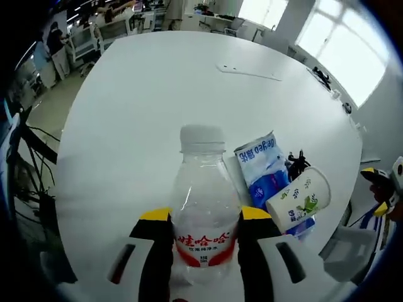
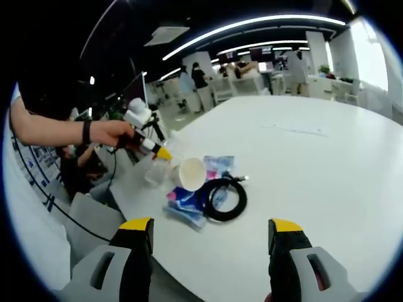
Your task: Arrange the tabletop items into an orderly group along one side of the table until the central work area is clear of visible clutter.
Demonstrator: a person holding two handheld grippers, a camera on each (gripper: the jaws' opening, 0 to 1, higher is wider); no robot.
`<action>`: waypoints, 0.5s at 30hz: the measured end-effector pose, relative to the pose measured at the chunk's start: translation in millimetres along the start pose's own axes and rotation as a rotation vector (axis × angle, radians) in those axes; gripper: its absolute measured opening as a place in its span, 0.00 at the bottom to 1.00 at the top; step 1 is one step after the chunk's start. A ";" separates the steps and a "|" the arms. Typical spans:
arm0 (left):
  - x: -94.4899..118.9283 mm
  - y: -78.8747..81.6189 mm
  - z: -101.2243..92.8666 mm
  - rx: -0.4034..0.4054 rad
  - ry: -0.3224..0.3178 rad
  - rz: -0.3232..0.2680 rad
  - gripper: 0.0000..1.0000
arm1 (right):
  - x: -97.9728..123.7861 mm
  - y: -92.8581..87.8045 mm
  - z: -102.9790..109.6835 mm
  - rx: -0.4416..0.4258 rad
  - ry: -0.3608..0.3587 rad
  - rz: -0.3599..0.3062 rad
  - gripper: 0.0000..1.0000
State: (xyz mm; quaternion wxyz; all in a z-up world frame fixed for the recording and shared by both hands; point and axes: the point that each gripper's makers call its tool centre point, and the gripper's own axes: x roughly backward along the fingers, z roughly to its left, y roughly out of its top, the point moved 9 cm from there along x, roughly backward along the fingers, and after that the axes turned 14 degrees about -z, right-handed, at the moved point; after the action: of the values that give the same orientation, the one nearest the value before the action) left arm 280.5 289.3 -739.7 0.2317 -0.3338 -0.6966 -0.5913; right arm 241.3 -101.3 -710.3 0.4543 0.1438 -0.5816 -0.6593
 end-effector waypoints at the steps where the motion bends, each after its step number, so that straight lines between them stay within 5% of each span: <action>1: 1.4 -0.4 -0.6 -0.001 0.001 -0.002 0.37 | -0.1 0.2 -0.2 0.001 0.001 0.000 0.75; 15: 18.4 -8.0 -1.6 0.016 0.032 -0.039 0.37 | 0.6 1.1 -0.7 0.006 0.021 -0.010 0.75</action>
State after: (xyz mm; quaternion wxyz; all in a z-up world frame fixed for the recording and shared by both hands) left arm 262.2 290.6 -731.6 0.2339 -0.3089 -0.7037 -0.5955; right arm 241.9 -102.1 -709.3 0.4566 0.1548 -0.5782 -0.6582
